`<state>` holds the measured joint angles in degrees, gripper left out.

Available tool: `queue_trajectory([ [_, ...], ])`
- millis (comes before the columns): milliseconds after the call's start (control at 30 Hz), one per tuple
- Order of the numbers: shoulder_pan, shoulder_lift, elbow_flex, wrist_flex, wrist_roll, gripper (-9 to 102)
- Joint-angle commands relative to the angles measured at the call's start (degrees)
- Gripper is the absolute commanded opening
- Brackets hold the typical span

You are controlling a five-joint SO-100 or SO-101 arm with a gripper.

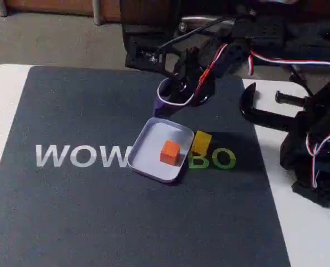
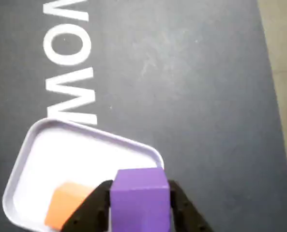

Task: Move blocks one by one until all three blocks are in the tray.

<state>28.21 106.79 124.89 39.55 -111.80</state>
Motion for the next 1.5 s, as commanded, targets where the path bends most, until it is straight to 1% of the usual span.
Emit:
queue_trajectory([
  [0, 0.18, 0.09, -1.23, -1.41, -0.44, 8],
  [100, 0.62, -0.18, -1.23, -1.49, -0.88, 12],
  [233, 0.88, -0.18, -1.23, -1.49, -1.32, 13],
  [533, 0.97, 3.08, -1.14, -0.62, -1.23, 14],
  [633, 0.97, 8.09, -2.02, 4.22, -1.05, 14],
  [767, 0.53, 17.49, -2.55, 14.59, -1.49, 14],
  [900, -0.35, 24.7, -1.93, 22.68, -1.67, 14],
  [1100, 0.62, 31.9, 3.25, 27.51, -3.16, 14],
  [1200, 3.34, 33.13, 4.04, 32.43, -4.83, 14],
  [1300, 6.68, 37.0, 5.36, 37.79, -7.91, 14],
  [1467, 12.48, 45.44, 13.27, 39.02, -16.08, 14],
])
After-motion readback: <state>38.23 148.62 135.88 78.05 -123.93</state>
